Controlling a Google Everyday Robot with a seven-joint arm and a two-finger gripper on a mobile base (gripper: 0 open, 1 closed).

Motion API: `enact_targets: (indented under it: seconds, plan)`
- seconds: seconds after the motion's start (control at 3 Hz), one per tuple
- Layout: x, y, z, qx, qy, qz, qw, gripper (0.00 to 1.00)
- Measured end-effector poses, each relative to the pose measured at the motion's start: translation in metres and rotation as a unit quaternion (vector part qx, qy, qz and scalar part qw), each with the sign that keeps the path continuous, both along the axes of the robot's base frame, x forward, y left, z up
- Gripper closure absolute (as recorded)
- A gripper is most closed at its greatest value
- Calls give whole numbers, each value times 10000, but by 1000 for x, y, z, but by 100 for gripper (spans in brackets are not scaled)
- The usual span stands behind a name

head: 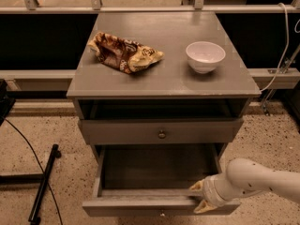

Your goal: Open middle drawer

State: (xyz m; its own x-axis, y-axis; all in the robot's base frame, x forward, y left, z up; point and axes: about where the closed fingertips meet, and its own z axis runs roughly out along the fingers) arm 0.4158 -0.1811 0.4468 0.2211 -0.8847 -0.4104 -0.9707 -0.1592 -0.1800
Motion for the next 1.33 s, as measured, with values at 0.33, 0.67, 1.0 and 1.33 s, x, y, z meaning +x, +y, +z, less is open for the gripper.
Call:
enact_targets:
  seconds: [0.33, 0.67, 1.0, 1.33]
  plan:
    - [-1, 1, -1, 4, 9, 6, 10000, 18]
    - [-2, 1, -1, 9, 19, 11, 10000, 0]
    - [3, -7, 10, 197, -36, 43, 9998, 0]
    - [3, -23, 43, 569, -200, 102, 9981, 0]
